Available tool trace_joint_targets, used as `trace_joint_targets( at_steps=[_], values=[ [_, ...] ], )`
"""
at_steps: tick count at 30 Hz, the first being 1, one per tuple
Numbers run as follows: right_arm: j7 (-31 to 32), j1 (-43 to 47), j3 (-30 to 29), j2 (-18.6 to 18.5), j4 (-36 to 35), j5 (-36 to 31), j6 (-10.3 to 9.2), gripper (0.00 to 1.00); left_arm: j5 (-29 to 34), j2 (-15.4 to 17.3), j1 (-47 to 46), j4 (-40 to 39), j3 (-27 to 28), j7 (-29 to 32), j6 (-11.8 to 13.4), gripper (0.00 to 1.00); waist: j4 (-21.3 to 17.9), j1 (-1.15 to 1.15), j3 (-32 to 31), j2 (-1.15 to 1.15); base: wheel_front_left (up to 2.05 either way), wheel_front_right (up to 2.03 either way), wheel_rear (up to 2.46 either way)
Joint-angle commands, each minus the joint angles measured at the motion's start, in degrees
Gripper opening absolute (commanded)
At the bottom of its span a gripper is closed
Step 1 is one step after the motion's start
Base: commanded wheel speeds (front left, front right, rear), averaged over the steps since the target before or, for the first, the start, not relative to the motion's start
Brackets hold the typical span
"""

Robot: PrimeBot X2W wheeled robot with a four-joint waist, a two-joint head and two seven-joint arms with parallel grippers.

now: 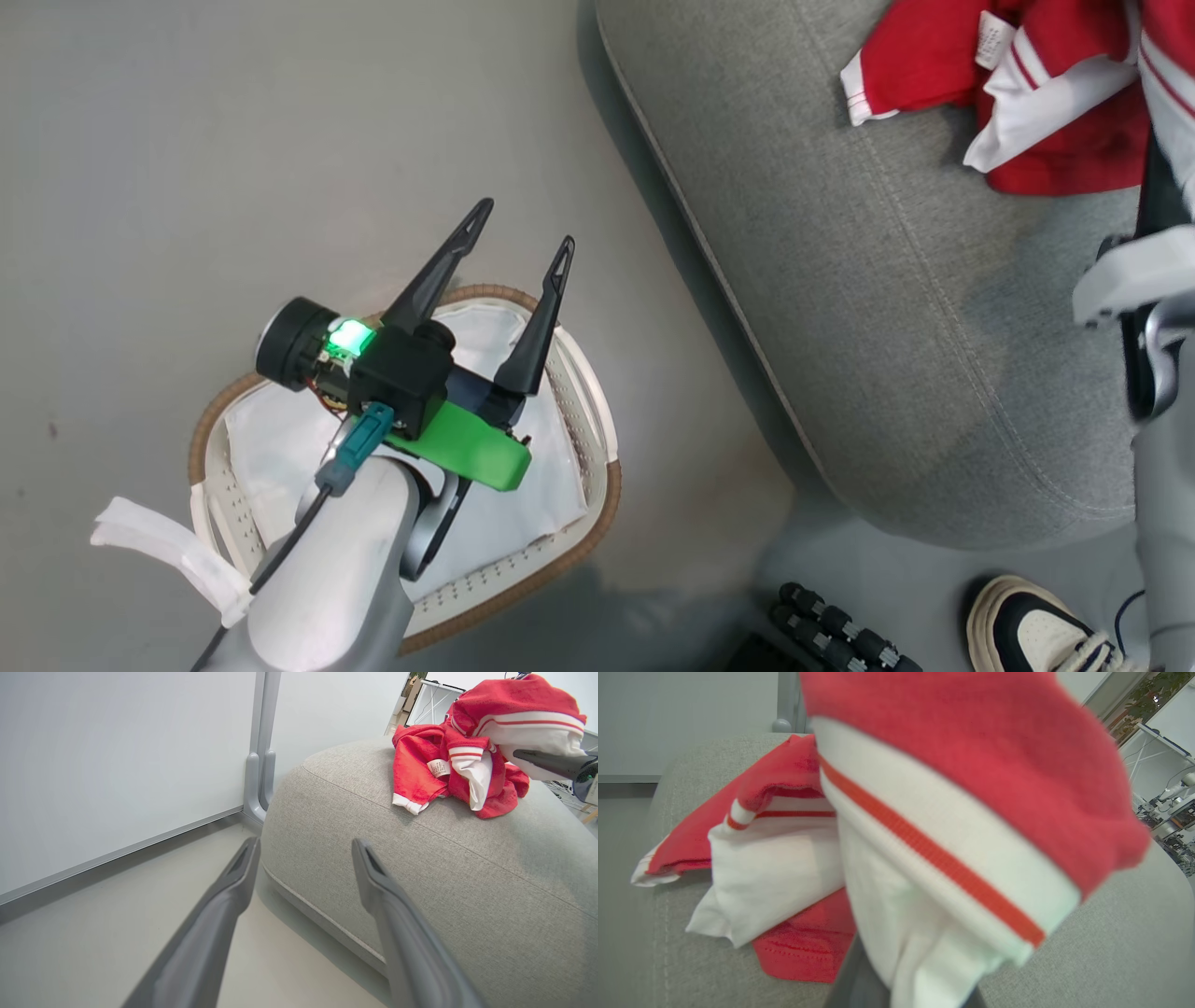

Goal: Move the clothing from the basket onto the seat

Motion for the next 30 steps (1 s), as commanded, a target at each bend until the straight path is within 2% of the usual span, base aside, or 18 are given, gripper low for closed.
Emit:
trace_joint_targets(
  at_steps=[1, 11, 19, 25, 30],
  values=[
    [0.0, 2.0, -0.5, 0.5, -0.3, 0.1, -0.08, 1.00, 0.2, 0.0, 1.2, 0.5, 0.4, 0.0, -0.2, 1.00, -0.4, -0.01, -2.3, 0.00, 0.00, 0.00, 0.00],
    [0.0, 13.5, -1.5, 3.5, -1.2, 1.1, -0.08, 1.00, 0.9, -2.4, 5.6, 2.2, 6.4, 0.0, -0.2, 1.00, 1.4, -0.01, -10.0, 0.00, 0.00, 0.00, 0.00],
    [0.0, 17.5, 4.3, 4.5, -4.3, 4.0, -0.08, 1.00, 1.7, -4.3, 9.7, 2.4, 13.7, 0.0, 0.4, 1.00, 5.1, -0.01, -15.2, 0.00, 0.00, 0.00, 0.00],
    [0.0, 17.7, 7.7, 6.9, -9.3, 7.4, -0.08, 1.00, 1.5, -5.1, 12.5, 2.0, 19.4, 0.0, 1.0, 1.00, 8.2, -0.01, -18.1, 0.00, 0.00, 0.00, 0.00],
    [0.0, 17.5, 10.7, 7.4, -11.5, 8.8, -0.08, 1.00, 1.5, -5.4, 14.5, 2.5, 22.8, 0.0, 2.0, 1.00, 10.6, -0.01, -19.9, 0.00, 0.00, 0.00, 0.00]
  ],
)
